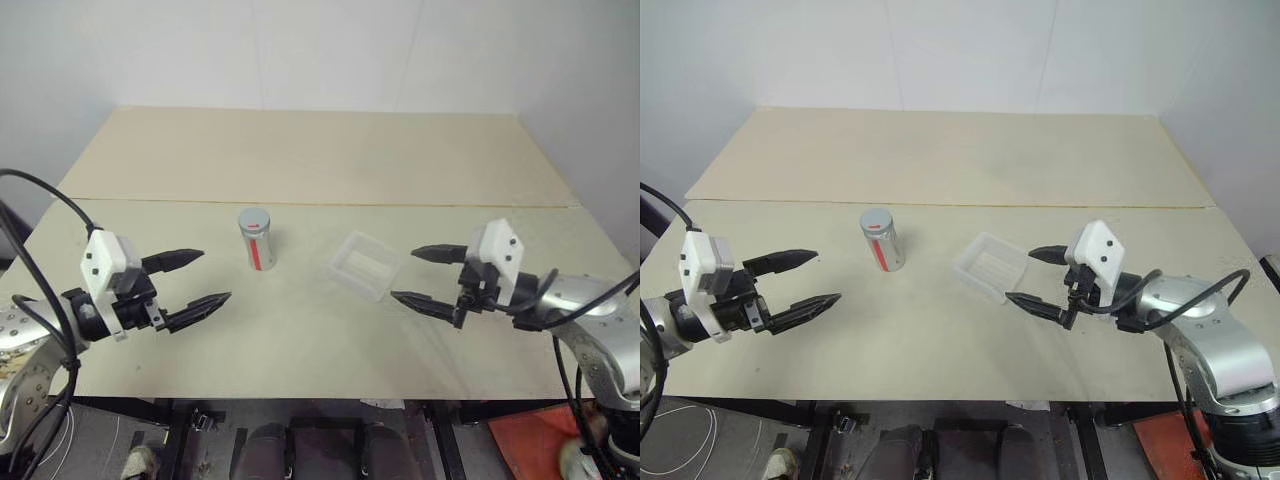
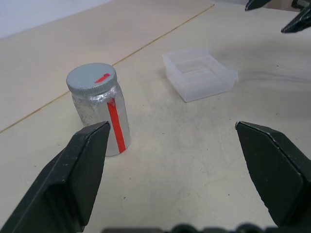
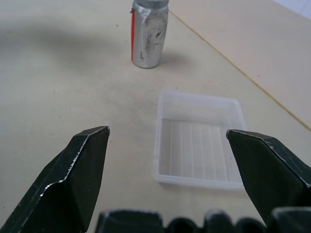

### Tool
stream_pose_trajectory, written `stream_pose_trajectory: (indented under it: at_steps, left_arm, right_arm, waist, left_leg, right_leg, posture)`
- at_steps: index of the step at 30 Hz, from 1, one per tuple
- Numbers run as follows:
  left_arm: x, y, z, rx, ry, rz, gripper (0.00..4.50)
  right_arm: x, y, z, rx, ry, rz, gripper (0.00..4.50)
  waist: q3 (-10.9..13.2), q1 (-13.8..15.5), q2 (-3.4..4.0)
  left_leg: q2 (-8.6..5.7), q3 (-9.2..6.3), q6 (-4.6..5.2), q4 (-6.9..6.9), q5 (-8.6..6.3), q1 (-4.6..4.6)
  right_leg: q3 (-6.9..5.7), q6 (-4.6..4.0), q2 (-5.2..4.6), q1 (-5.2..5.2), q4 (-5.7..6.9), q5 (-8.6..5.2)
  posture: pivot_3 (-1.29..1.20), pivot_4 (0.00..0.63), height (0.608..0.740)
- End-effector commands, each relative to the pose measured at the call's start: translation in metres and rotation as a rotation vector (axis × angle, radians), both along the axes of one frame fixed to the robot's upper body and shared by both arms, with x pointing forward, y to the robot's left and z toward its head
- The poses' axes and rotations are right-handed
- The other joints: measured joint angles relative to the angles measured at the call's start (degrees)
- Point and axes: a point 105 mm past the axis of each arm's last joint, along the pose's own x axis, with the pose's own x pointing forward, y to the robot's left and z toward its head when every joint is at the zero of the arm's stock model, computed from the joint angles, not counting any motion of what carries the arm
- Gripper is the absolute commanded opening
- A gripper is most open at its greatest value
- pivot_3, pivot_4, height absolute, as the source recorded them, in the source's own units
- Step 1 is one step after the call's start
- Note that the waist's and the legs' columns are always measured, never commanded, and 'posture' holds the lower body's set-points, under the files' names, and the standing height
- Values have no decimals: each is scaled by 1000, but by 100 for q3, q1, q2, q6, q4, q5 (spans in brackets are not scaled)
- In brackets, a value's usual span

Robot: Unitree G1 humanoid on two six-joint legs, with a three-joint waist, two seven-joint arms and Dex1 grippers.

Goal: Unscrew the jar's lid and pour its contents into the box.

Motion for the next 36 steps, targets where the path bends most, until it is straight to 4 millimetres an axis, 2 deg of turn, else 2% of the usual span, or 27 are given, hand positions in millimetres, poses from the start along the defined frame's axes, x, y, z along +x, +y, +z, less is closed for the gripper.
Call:
stream_pose_trajectory:
  at_steps: [1,9,20,23,28,36]
  left_arm:
    - [-3,-6,7,-1,-31,-21,4478]
    - [11,-18,-8,-51,-65,91,4478]
    - [49,-39,-40,-253,-105,516,4478]
    - [57,-48,-40,-284,-124,557,4478]
    - [76,-66,-47,-242,-175,588,4478]
    - [101,-72,-48,-220,-253,707,4478]
  right_arm:
    - [-2,3,14,-9,-78,13,4500]
    - [0,3,18,-38,-104,39,4500]
    - [2,7,30,-91,-145,100,4500]
    - [1,10,39,-70,-162,110,4500]
    - [-3,9,36,-76,-158,105,4500]
    - [-9,4,39,-88,-170,91,4500]
  waist:
    - [0,1,0]
    - [0,17,0]
    - [0,38,-2]
    - [0,36,-2]
    - [0,36,-2]
    - [1,40,-4]
  left_leg:
    - [1,0,0,0,0,0]
    - [-1,0,0,0,0,1]
    - [-5,-7,1,3,0,1]
    - [-7,-6,2,2,0,-1]
    - [-8,-8,1,3,0,1]
    - [-9,-8,4,2,-1,-4]
  right_leg:
    - [0,0,1,0,0,0]
    - [0,-1,0,2,-1,1]
    - [-2,-3,-3,10,-1,4]
    - [0,-3,-5,7,0,4]
    - [-2,-3,-3,9,2,4]
    - [-3,-2,-6,7,-1,4]
  posture:
    - [0,150,740]
    - [0,150,740]
    - [0,150,740]
    - [0,150,740]
    - [0,150,740]
    - [0,150,740]
